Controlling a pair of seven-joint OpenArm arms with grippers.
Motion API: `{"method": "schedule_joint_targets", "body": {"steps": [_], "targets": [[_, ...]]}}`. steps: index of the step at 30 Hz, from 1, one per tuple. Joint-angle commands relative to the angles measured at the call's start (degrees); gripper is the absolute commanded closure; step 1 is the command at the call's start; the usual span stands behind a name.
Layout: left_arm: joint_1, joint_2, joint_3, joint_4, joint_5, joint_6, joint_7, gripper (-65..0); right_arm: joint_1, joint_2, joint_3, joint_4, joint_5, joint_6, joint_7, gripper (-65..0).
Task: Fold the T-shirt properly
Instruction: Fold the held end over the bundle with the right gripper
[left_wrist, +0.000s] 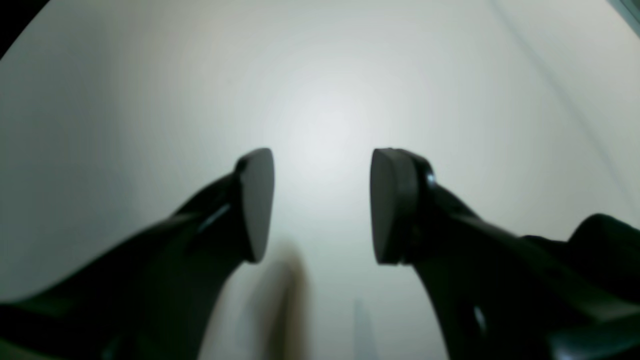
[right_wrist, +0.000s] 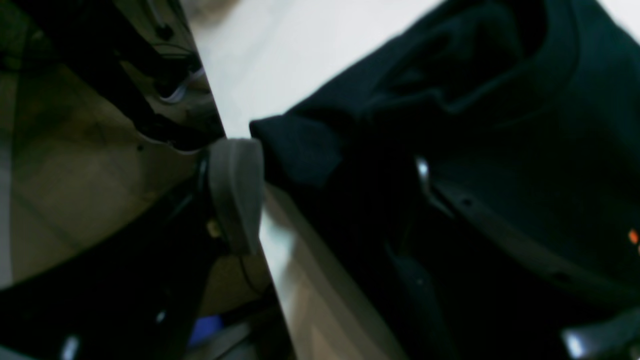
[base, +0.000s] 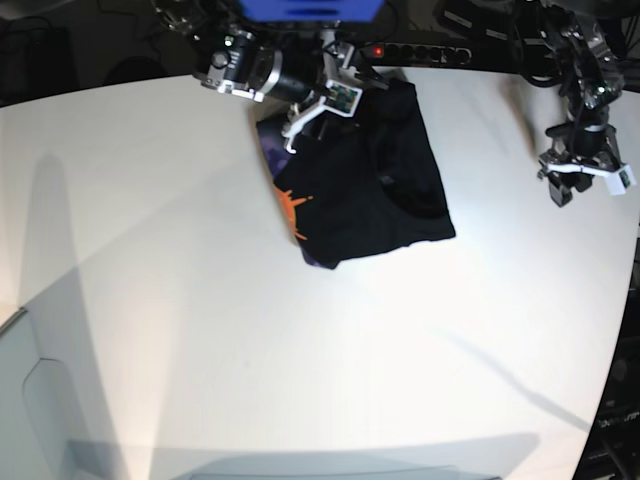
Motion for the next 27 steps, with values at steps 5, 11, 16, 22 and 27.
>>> {"method": "schedule_joint_targets", "body": {"steps": [5, 11, 16, 22, 27], "targets": [[0.3, -1.0, -0.5, 1.0, -0.3, -0.4, -1.3, -30.3, -1.6, 1.8, 1.4, 3.0, 1.0, 2.8, -0.3, -37.7], [1.9, -0.9, -0.5, 4.1, -0.3, -0.4, -1.3, -30.3, -2.3, -1.7, 9.3, 5.7, 1.0, 2.8, -0.3, -37.7], [3.4, -0.9, -0.6, 7.0, -0.3, -0.4, -1.3, -30.3, 0.1, -6.3, 15.3, 5.7, 1.0, 2.8, -0.3, -37.7], [4.3, -0.2, -0.6, 7.3, -0.3, -0.4, -1.3, -30.3, 4.2, -8.2, 15.4, 5.7, 1.0, 2.8, -0.7, -37.7], [5.6, 1.7, -3.2, 7.4, -0.3, -0.4, -1.3, -30.3, 8.0, -9.8, 15.0, 4.5, 0.8, 2.8, -0.8, -37.7]]}}
